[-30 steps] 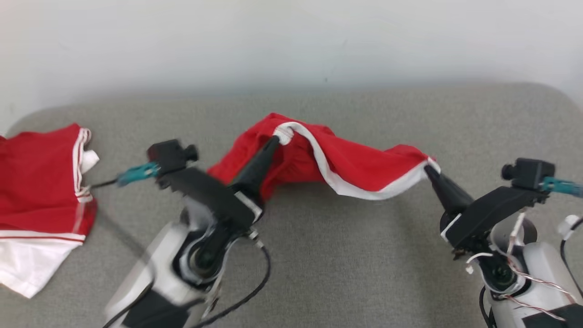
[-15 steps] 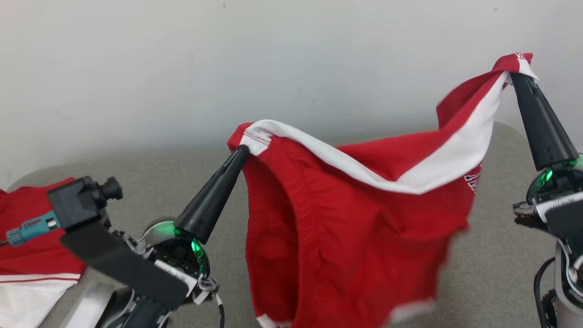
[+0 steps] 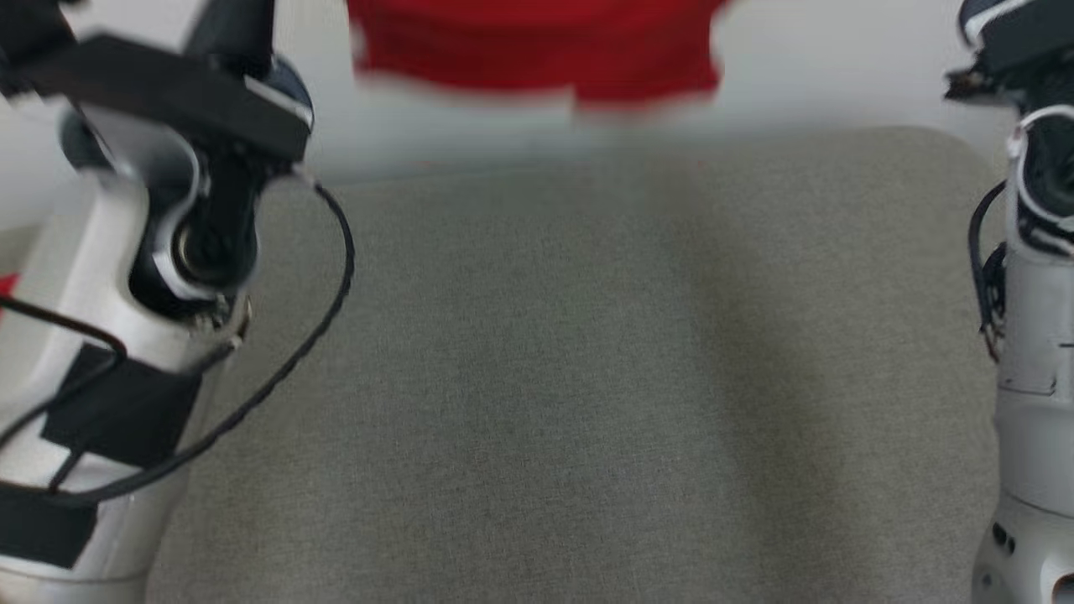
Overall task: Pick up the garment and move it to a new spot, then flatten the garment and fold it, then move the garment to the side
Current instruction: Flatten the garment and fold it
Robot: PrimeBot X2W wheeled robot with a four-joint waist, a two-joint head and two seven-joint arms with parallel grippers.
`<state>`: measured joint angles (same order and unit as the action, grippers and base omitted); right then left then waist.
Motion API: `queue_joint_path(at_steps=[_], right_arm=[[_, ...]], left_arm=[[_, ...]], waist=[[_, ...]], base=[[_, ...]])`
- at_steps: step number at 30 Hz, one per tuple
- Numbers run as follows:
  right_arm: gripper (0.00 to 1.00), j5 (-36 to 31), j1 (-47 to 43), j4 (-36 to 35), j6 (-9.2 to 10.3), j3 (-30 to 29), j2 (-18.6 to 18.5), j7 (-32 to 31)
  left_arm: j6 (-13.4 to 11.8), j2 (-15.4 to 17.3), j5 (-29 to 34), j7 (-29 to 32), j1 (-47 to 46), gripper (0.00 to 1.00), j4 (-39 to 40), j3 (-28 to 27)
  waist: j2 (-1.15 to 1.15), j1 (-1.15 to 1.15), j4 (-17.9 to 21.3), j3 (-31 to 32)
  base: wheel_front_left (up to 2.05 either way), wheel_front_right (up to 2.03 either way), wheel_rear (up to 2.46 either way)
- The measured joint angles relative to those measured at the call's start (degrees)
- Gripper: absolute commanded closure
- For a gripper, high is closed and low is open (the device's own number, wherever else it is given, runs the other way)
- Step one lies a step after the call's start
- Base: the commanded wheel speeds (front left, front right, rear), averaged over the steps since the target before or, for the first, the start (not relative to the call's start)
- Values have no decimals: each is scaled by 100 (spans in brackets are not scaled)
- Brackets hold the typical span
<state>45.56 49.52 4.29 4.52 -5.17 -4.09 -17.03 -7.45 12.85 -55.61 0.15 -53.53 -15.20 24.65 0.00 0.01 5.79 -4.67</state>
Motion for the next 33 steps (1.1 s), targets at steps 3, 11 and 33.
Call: queue_joint_path(at_steps=[3, 11, 33], right_arm=[[100, -36, 109, 65, -49, 38, -81, 35], [100, -189, -1695, 264, -101, 726, -77, -498], [100, 101, -3177, 1016, -353, 493, 13, -330]], left_arm=[[41, 132, 333, -48, -347, 100, -96, 158], [96, 598, 877, -58, 574, 100, -684, 929], [240, 615, 1486, -1150, 2486, 100, -1486, 1635]], waist=[[0, 0, -19, -180], [1, 0, -16, -611], [0, -2, 26, -839]], base=[[0, 0, 0], [0, 0, 0], [0, 0, 0]])
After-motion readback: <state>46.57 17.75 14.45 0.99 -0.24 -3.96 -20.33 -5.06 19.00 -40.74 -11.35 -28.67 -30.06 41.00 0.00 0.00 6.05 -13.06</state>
